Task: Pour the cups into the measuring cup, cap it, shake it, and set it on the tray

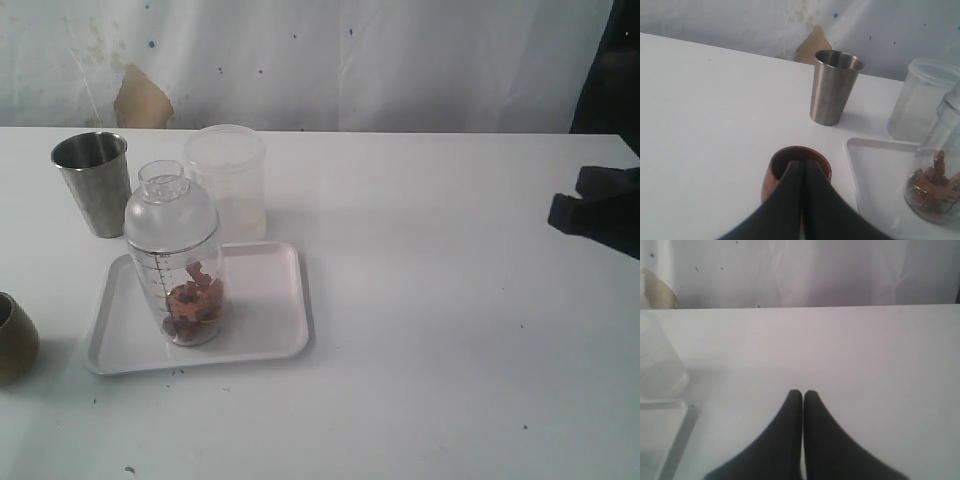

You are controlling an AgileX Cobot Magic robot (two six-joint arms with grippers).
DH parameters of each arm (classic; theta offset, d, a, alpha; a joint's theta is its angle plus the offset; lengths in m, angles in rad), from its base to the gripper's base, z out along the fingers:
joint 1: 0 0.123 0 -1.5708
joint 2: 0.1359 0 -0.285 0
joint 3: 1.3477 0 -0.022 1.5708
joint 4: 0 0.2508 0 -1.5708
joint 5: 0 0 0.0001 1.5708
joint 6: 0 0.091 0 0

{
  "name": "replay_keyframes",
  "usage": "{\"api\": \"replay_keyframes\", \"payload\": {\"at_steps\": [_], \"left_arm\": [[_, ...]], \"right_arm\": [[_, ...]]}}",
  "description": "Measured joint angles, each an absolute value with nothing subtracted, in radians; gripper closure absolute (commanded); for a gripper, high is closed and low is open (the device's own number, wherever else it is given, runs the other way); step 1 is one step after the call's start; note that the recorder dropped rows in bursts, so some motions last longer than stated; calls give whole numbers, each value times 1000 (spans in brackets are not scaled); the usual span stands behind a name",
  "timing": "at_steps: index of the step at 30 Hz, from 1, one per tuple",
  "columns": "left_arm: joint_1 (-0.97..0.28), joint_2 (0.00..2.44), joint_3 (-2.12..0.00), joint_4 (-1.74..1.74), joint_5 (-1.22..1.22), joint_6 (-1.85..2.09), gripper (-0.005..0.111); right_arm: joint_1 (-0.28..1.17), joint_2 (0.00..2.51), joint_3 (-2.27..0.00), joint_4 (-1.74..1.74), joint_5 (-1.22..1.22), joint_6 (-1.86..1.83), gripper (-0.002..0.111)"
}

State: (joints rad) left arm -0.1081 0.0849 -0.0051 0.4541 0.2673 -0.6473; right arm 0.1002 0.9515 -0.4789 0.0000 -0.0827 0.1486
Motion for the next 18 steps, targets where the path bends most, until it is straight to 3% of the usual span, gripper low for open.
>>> {"api": "replay_keyframes", "payload": {"at_steps": [18], "left_arm": [[-108, 85, -5, 454, 267, -647, 106]], "right_arm": [[100, 271, -149, 0, -100, 172, 108]]}}
